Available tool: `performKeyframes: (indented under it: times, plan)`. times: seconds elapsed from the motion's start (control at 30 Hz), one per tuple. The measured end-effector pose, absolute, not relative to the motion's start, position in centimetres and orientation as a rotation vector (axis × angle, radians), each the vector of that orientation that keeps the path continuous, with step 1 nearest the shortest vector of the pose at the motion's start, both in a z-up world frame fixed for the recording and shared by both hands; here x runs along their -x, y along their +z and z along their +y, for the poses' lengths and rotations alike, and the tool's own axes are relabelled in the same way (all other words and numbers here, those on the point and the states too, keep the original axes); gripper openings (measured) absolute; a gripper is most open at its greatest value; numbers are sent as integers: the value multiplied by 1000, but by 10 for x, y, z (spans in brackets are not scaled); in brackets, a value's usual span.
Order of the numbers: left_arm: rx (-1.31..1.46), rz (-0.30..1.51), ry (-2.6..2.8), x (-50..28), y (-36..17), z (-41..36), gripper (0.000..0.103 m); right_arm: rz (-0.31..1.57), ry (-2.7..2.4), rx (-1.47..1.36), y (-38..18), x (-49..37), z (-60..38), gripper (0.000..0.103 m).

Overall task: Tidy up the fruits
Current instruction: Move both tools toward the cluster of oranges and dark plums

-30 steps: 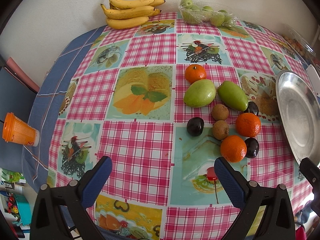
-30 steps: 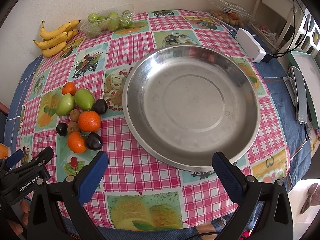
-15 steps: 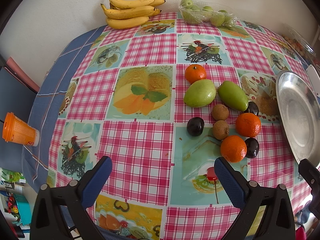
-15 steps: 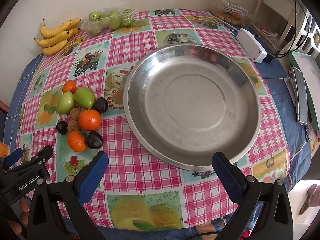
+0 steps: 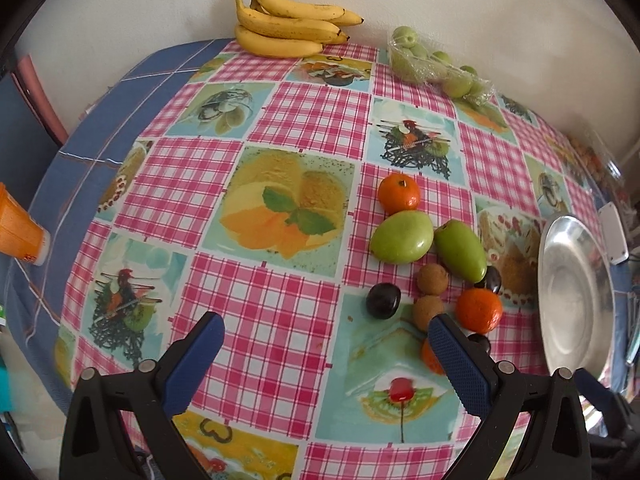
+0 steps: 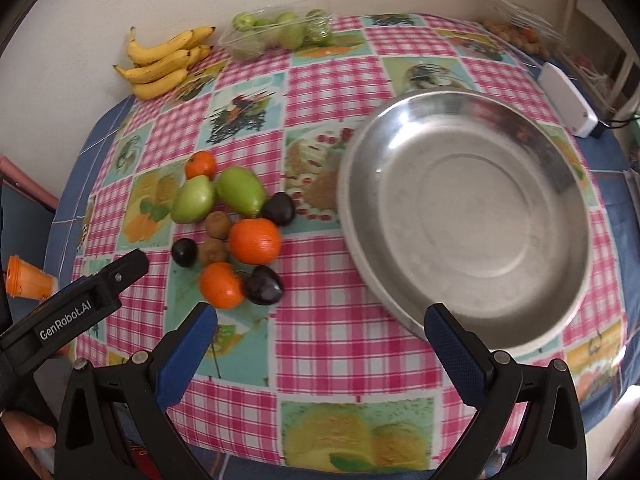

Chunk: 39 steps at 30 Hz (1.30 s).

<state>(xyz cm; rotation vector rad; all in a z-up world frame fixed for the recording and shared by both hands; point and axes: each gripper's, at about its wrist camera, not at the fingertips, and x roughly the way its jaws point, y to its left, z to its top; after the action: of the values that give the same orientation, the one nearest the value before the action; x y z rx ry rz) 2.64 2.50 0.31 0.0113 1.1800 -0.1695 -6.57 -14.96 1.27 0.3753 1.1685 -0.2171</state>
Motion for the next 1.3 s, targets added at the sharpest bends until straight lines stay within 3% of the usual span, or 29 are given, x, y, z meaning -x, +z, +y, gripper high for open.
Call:
performKeyframes:
  times: [0.23,0.67,0.97,1.17,1.3]
  plan:
    - [66,1158,-194,-36,5,30,103,1175,-146,-396,3,50,-140,101]
    - [53,1222,-202,-47,-7,12,103,1229,-102,-437,-17,33,-143,69]
    - [154,1305,-188,-49,-19,5,93,1229,-96,-522,-28,28,-150,47]
    - [206,1315,-177,-49,-20,3,92,1245,-87,-552,-35,21,-146,39]
    - [231,1316,-179,-49,-19,6,92,1254,-80,-557,-37,18,-143,39]
